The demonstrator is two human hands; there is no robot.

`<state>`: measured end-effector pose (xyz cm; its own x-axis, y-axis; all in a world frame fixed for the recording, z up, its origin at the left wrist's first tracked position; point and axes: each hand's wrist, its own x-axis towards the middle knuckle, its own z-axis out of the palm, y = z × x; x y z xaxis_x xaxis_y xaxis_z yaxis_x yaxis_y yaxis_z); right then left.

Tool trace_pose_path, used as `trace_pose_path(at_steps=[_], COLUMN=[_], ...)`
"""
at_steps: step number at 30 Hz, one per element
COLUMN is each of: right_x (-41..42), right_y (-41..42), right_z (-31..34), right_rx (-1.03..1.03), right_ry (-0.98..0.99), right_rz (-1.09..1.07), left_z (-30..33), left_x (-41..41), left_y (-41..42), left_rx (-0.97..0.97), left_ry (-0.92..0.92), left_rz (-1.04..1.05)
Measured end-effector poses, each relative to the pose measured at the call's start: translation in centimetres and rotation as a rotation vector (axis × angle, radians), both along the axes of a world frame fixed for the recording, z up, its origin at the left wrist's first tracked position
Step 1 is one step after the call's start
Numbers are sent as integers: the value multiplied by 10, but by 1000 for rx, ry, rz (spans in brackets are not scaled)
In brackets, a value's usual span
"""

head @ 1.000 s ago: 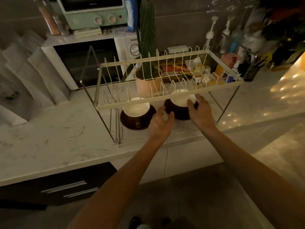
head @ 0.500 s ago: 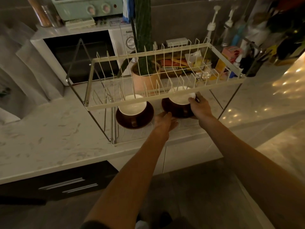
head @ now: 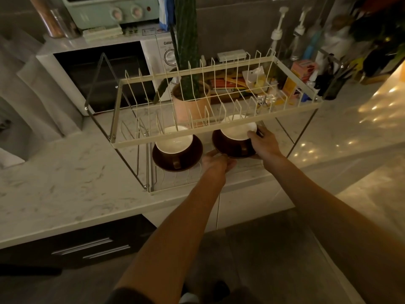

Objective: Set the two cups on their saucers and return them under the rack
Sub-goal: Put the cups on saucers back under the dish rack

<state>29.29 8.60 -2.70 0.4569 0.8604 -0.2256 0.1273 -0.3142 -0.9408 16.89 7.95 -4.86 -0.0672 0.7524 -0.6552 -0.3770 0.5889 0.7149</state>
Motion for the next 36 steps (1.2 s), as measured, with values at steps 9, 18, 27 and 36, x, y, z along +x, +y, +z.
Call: trace_pose_path(at_steps=[9, 18, 27, 36], right_x=[-2, -3, 1, -7], right_y=[-7, -9, -7, -20], right_z=[1, 0, 2, 18], right_rx=[7, 8, -10, 92], right_ry=[-28, -14, -141, -855], right_rz=[17, 21, 76, 232], left_z=[-2, -6, 7, 22], left_x=[-2, -2, -21, -60], left_y=[-6, -4, -4, -19], left_rx=[-2, -5, 71, 428], left_ry=[2, 10, 177, 840], left_rz=[-1, -29, -252, -686])
